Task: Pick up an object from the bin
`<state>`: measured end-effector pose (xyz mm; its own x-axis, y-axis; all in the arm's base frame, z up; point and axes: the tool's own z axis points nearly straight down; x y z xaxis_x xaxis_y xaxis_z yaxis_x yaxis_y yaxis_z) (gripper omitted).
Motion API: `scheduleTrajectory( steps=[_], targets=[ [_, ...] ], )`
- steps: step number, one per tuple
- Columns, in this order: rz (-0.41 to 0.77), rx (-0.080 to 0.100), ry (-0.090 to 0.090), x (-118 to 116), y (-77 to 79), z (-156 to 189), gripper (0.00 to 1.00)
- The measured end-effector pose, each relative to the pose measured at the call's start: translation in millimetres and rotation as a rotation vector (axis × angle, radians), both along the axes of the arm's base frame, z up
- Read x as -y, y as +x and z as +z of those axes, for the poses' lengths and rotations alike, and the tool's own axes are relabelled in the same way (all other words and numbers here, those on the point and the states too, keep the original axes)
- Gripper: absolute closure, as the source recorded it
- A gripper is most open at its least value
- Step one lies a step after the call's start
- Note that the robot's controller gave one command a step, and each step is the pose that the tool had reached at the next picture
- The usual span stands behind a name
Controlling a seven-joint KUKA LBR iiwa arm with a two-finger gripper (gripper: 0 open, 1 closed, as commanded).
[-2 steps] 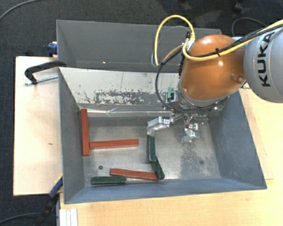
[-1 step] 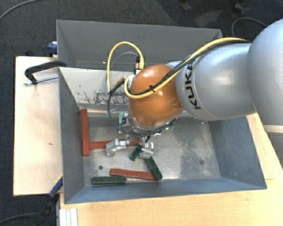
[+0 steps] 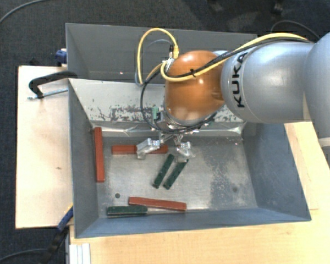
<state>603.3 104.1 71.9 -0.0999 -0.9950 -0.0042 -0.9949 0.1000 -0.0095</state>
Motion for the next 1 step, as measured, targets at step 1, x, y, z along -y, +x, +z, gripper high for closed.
scheduleTrajectory(
  steps=[1],
  targets=[
    [0.004,-0.005,0.001,-3.3,-2.4,0.2,1.00]
  ],
)
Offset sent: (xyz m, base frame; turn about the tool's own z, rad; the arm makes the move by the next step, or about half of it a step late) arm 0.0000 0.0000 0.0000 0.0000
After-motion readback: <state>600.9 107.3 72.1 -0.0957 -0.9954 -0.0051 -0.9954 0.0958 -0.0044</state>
